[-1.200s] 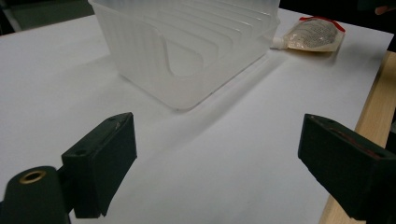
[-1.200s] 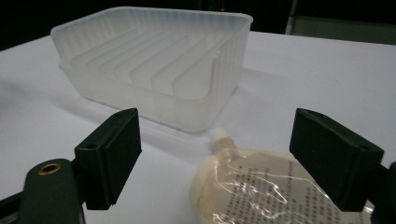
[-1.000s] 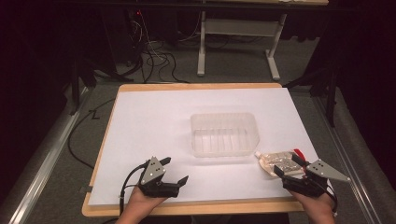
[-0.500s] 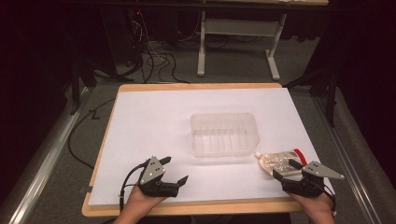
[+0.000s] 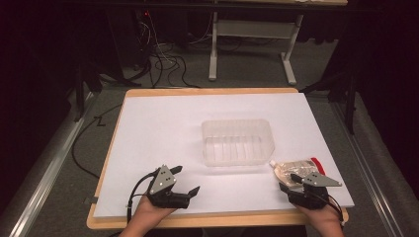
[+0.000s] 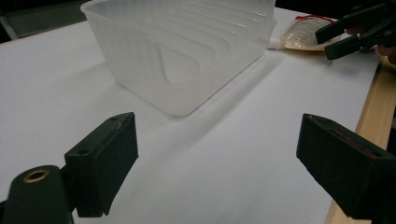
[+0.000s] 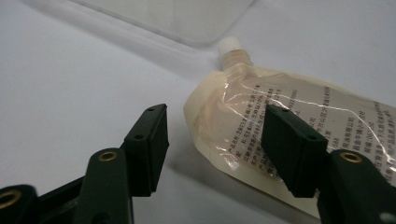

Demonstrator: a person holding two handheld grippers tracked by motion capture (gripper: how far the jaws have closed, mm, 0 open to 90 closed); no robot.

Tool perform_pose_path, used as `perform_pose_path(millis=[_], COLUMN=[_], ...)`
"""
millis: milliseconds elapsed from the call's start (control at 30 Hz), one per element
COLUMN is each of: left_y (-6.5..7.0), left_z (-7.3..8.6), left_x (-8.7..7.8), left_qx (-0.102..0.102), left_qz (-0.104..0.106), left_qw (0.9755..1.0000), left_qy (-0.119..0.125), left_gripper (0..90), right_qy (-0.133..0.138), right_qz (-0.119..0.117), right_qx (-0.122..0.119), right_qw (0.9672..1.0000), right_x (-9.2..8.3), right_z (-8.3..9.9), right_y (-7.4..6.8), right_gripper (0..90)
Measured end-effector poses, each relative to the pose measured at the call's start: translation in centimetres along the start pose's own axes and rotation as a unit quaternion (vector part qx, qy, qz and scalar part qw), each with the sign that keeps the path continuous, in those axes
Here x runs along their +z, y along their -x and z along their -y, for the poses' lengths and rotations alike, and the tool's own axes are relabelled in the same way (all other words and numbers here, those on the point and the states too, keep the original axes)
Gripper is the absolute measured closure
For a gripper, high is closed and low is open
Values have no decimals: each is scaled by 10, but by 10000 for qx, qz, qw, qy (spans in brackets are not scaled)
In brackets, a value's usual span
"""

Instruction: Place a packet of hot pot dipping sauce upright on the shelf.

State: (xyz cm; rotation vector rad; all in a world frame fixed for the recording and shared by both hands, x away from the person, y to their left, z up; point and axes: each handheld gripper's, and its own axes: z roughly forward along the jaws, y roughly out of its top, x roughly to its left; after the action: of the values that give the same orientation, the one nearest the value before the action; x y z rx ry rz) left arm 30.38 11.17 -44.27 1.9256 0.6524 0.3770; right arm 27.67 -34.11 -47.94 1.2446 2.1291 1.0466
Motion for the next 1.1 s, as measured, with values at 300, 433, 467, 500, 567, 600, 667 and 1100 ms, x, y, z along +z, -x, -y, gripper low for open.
perform_pose_path(millis=[300, 433, 467, 500, 567, 600, 667, 1100], left_y=[-1, -1, -1, -1, 0, 0, 0, 2], left_z=[2, 3, 3, 3, 3, 3, 3, 3], left_x=[-4, -4, -4, -4, -4, -4, -4, -3], left_qx=[-59, -73, -79, -80, -87, -87, -109, -1], left_qz=[-40, -40, -40, -37, -34, -34, -37, -35], left_qw=[10000, 10000, 10000, 10000, 10000, 10000, 9999, 10000], left_qy=[7, -18, -19, -19, -17, -20, -20, -15], left_gripper=[137, 140, 140, 141, 142, 142, 143, 146], right_qy=[-207, -193, -194, -173, -183, -180, -219, -179], right_qz=[76, 77, 81, 76, 84, 102, 131, 90], right_qx=[-240, -181, -188, -174, -154, -164, -156, -316], right_qw=[9995, 9996, 9996, 9997, 9997, 9997, 9996, 9993], right_x=[10, 11, 11, 10, 10, 10, 10, 5], right_z=[-2, -2, -2, -2, -2, -2, -2, -10], right_y=[-1, 1, 3, 4, 5, 6, 5, 5], right_gripper=[561, 640, 664, 683, 699, 722, 764, 900])
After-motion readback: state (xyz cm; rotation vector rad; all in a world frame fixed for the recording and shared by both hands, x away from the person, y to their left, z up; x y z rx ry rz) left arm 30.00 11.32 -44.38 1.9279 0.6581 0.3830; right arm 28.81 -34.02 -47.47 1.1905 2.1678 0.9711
